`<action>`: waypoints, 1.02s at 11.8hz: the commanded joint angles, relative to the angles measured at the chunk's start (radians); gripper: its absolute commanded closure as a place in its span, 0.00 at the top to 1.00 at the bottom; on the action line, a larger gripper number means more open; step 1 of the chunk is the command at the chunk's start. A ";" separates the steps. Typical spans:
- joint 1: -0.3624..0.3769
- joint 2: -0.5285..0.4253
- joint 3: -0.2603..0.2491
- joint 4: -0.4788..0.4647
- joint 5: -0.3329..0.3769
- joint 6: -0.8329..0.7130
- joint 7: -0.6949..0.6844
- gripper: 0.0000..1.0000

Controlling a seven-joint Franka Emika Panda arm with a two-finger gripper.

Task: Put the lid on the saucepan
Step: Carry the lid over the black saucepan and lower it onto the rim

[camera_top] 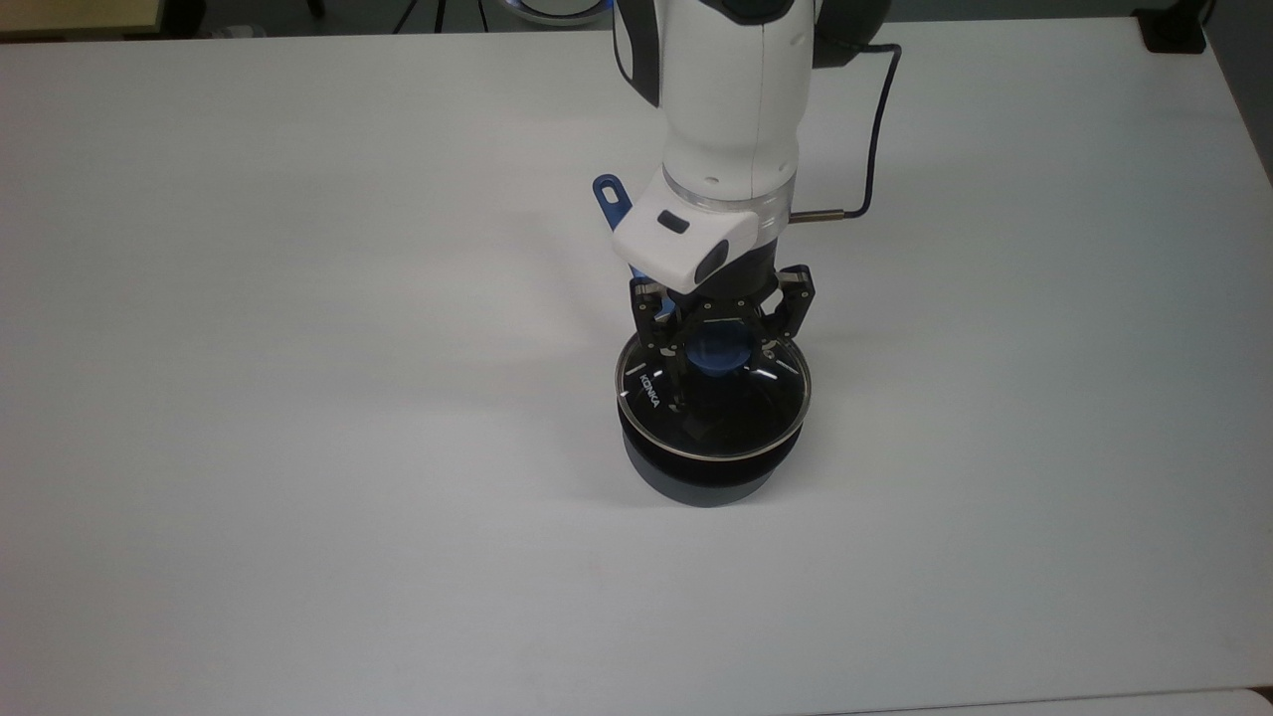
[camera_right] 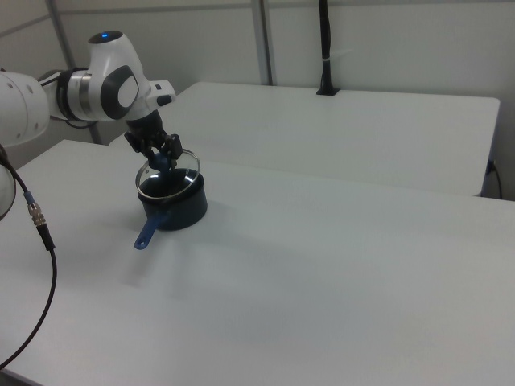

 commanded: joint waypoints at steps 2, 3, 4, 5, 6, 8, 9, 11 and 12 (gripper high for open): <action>0.023 0.025 -0.013 0.021 0.010 0.014 0.012 0.47; 0.024 0.025 -0.013 0.019 0.008 0.014 0.012 0.47; 0.023 0.029 -0.013 0.018 0.008 0.014 0.010 0.51; 0.023 0.046 -0.013 0.017 0.008 0.015 0.013 0.72; 0.020 0.048 -0.013 0.017 0.007 0.015 0.015 0.89; 0.018 0.045 -0.013 0.017 0.005 0.014 0.015 1.00; 0.015 0.028 -0.016 0.017 0.002 0.009 0.012 1.00; -0.019 -0.065 -0.018 -0.037 -0.004 -0.028 0.009 1.00; -0.043 -0.122 -0.018 -0.068 -0.004 -0.070 0.007 1.00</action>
